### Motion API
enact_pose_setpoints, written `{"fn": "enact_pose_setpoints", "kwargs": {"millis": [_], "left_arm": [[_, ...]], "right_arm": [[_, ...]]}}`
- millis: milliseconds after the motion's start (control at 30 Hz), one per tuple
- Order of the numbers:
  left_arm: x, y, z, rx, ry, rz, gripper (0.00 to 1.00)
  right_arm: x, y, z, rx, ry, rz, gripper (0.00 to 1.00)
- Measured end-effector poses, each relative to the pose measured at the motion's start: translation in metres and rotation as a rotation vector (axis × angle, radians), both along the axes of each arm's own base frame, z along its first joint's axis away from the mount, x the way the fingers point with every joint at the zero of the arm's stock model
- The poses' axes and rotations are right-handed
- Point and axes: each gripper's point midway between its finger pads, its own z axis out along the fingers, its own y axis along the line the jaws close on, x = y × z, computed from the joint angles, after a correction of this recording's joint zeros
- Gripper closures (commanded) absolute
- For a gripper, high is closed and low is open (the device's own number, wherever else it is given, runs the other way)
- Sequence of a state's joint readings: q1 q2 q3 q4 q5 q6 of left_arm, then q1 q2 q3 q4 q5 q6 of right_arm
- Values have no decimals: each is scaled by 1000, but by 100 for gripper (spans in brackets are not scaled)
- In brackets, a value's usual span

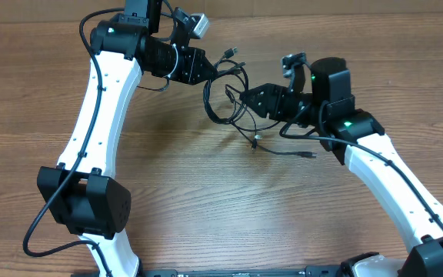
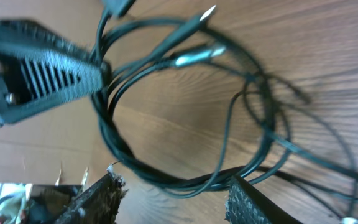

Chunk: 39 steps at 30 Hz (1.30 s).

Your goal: Untangle cables

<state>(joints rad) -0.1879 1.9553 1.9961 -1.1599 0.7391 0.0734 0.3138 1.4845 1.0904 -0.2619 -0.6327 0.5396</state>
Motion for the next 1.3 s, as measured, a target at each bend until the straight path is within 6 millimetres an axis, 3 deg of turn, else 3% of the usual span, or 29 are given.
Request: {"fn": "enact_pose_setpoints", "kwargs": {"millis": [300,533,733,867,1000,1200,1300], "left_arm": [[3,0,1,-48,153,155,96],[3,-1,1,-81,271,262,96],[3,0,1,-103,356,340,96],[3,0,1,-121,431,412,96],[3,1,0,-146,538,513,93],[5,5,-4,-145,613,624,86],[11,17,-13,-85,573,685,67]], "right_arm": [[-29,44,-2,-98,-175,206,39],[-25,55,-33,-190,-218,266,44],[-18,58,-37,-200,-259,273,67],[-18,59,-37,-200,-263,278,72],[-21,61,-37,-198,-268,290,95],[-22,60,-36,-158,-205,270,96],[-21,54,-32,-106,-171,275,96]]}}
